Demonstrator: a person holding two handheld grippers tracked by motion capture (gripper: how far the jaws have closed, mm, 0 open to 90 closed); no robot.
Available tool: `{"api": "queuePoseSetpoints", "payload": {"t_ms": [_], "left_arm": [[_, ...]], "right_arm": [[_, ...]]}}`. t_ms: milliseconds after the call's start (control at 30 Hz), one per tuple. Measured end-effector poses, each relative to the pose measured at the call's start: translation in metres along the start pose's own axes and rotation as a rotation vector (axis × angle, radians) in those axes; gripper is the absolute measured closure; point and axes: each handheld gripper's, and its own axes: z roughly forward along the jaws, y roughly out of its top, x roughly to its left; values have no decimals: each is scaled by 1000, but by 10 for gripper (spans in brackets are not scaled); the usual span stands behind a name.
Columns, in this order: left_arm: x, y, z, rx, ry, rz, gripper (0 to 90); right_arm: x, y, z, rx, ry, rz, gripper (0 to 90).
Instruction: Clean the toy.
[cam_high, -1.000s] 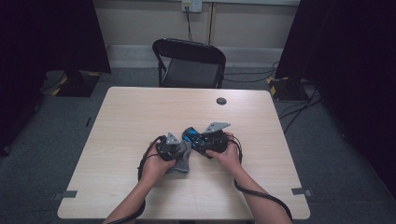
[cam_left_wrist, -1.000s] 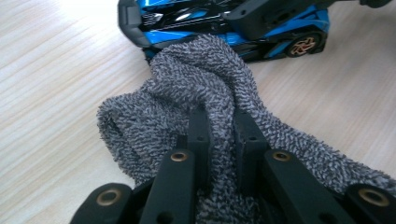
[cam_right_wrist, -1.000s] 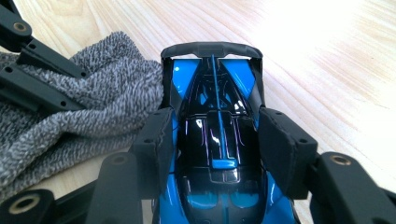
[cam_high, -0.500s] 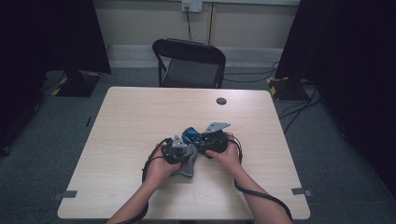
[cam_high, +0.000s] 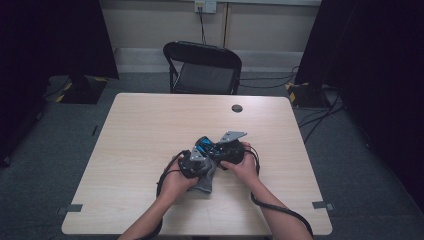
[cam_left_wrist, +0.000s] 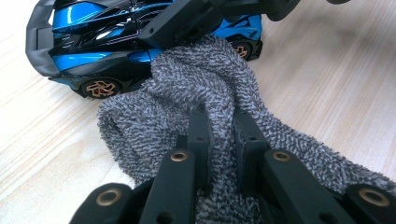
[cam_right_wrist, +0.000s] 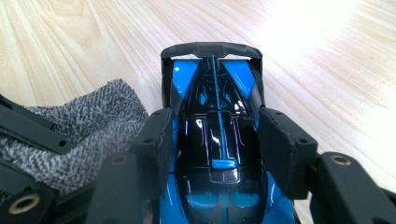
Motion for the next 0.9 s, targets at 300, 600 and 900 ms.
{"api": "queuePoseSetpoints", "payload": {"t_ms": [300,600,900], "left_arm": [[-9,4,3,3,-12,16,797],[-17,7,4,4,-29,33,797],[-28,11,6,-3,-64,52,797]], "right_arm": [[0,0,0,1,-1,0,468],[0,-1,-1,0,2,1,468],[0,0,-1,3,-1,-3,468]]}}
